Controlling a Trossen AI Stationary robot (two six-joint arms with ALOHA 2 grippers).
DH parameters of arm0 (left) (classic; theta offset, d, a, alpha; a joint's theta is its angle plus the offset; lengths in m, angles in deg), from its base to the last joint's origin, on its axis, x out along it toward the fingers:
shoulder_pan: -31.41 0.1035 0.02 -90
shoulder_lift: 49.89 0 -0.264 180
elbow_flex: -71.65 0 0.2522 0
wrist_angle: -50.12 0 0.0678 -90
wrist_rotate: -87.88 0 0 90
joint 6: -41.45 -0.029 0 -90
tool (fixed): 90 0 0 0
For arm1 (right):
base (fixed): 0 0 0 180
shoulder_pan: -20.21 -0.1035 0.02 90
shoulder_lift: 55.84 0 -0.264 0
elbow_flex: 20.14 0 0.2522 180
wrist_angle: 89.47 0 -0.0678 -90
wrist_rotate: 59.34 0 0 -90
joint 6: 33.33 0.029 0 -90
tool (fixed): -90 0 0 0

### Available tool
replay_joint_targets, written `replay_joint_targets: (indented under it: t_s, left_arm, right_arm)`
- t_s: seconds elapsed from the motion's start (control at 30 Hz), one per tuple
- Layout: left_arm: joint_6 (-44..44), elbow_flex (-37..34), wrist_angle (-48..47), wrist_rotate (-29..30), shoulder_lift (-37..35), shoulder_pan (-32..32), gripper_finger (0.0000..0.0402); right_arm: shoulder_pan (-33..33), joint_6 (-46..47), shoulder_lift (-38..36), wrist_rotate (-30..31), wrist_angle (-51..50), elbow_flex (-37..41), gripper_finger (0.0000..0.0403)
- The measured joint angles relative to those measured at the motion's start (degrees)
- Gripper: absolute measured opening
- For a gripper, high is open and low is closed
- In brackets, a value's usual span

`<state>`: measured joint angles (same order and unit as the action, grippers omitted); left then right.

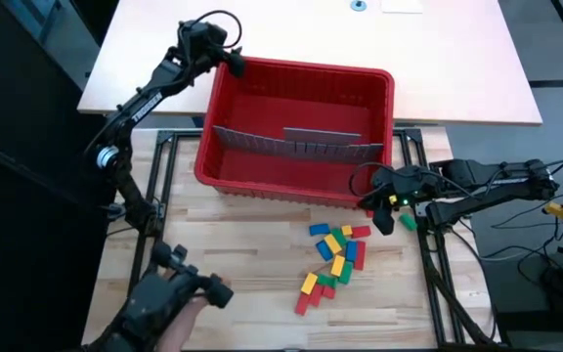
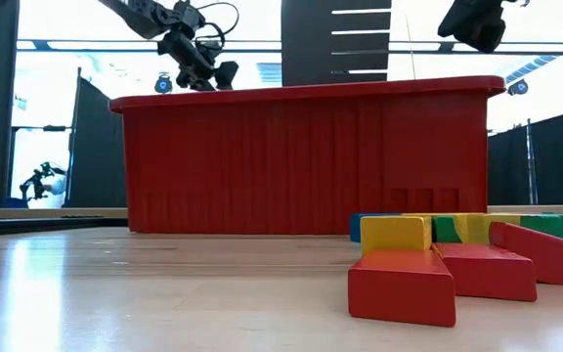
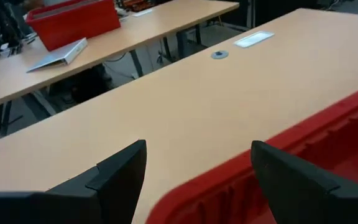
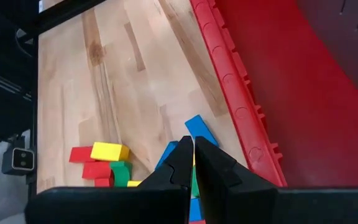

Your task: Sort blocks

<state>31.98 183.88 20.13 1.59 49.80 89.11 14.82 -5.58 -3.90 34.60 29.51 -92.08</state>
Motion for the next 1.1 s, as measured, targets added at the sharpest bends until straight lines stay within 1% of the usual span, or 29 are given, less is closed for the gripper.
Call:
replay_joint_targets:
  t_s: [0.1,0.2,0.27,0.3,0.33,0.4,0.57,0.6,0.73,0.9,1.0,1.1]
  left_arm:
    - [0.0,1.2,-0.5,-0.1,1.9,0.4,0.0274]
    - [-0.2,1.7,-0.5,-0.2,3.1,0.4,0.0274]
    - [-0.5,1.7,0.2,-0.2,3.3,0.3,0.0266]
    - [-0.7,1.7,0.8,-0.2,3.3,0.3,0.0255]
    - [-0.8,1.7,1.7,-0.1,3.3,0.4,0.0239]
    - [-1.0,1.8,3.2,0.0,3.3,0.5,0.0194]
    - [-1.0,1.8,4.3,0.0,3.2,1.1,0.0035]
    - [-0.9,1.8,4.3,0.0,3.2,1.1,0.0018]
    - [-0.9,1.8,4.4,-0.3,3.2,1.4,0.0003]
    - [-0.6,1.7,5.2,-1.9,3.2,2.1,0.0]
    - [0.6,1.7,5.2,-4.4,3.2,2.7,0.0]
    - [3.8,1.7,5.0,-6.2,3.2,3.4,0.0]
  right_arm:
    - [-0.1,0.0,0.0,-1.4,0.0,0.4,0.0]
    - [-0.6,0.1,0.0,-1.4,-0.3,0.8,0.0]
    - [-0.8,-0.1,0.0,-1.5,-1.0,1.0,0.0]
    - [-0.9,-0.2,0.0,-1.4,-1.1,1.1,0.0]
    - [-0.9,-0.3,0.0,-1.5,-1.2,1.2,0.0]
    - [-0.9,-0.3,0.0,-1.4,-1.5,1.4,0.0]
    - [-0.9,-0.3,0.0,-1.4,-1.4,1.7,0.0]
    - [-0.9,-0.2,0.0,-1.4,-1.4,1.7,0.0]
    - [-0.9,-0.3,0.0,-1.4,-1.4,1.9,0.0]
    - [-0.9,-0.6,0.4,-2.5,-1.5,3.5,0.0]
    - [-0.9,-0.9,1.0,-2.9,-1.5,4.6,0.0]
    - [-0.9,-2.2,2.4,-2.9,-1.4,4.7,0.0]
